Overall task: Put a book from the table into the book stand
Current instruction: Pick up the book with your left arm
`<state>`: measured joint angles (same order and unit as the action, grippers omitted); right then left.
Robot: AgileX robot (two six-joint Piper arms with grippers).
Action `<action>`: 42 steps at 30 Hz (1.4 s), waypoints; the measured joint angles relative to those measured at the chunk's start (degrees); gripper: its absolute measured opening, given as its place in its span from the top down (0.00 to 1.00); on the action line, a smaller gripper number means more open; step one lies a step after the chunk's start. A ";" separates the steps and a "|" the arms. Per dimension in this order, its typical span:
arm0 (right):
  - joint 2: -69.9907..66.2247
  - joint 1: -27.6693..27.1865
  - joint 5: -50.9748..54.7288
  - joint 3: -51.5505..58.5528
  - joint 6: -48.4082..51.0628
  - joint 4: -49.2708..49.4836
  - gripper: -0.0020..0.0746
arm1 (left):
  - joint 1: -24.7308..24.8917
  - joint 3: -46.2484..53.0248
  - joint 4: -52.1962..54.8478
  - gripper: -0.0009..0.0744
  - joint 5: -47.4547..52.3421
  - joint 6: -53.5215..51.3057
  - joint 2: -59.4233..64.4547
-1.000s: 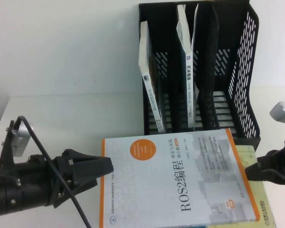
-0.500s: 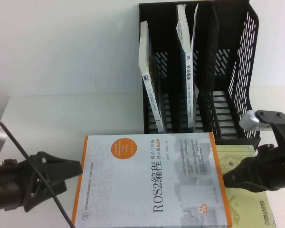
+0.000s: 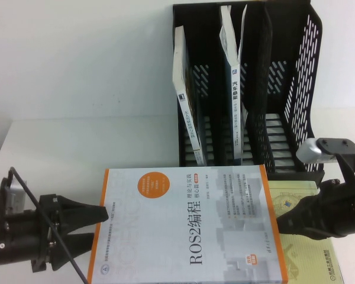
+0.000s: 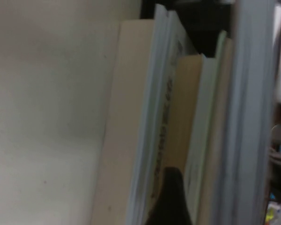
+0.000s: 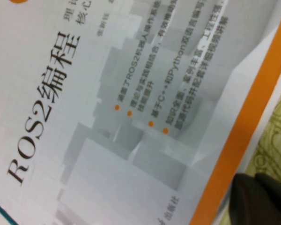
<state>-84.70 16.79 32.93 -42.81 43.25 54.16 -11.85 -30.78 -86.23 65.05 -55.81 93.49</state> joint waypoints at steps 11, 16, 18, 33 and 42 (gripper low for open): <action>-0.12 0.00 0.62 0.00 4.54 0.55 0.98 | 0.81 -0.02 -4.87 0.30 0.41 -1.77 8.44; -0.12 0.00 1.69 0.00 6.53 0.72 0.98 | 4.35 -0.02 -6.31 0.30 0.41 -1.77 8.44; -0.25 0.00 1.91 0.00 6.87 0.81 0.98 | 6.01 -0.02 -6.94 0.30 0.41 -1.77 8.44; -4.29 -0.54 3.95 -1.38 9.02 0.81 0.98 | 7.48 -0.24 -8.38 0.85 3.70 -4.56 8.33; -4.29 -0.54 6.84 -3.70 9.71 -3.90 0.98 | 7.48 -2.87 -5.09 0.85 2.42 -1.98 5.38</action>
<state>-88.99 16.25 39.76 -46.51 52.96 50.26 -4.36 -33.66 -91.31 67.47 -57.80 98.87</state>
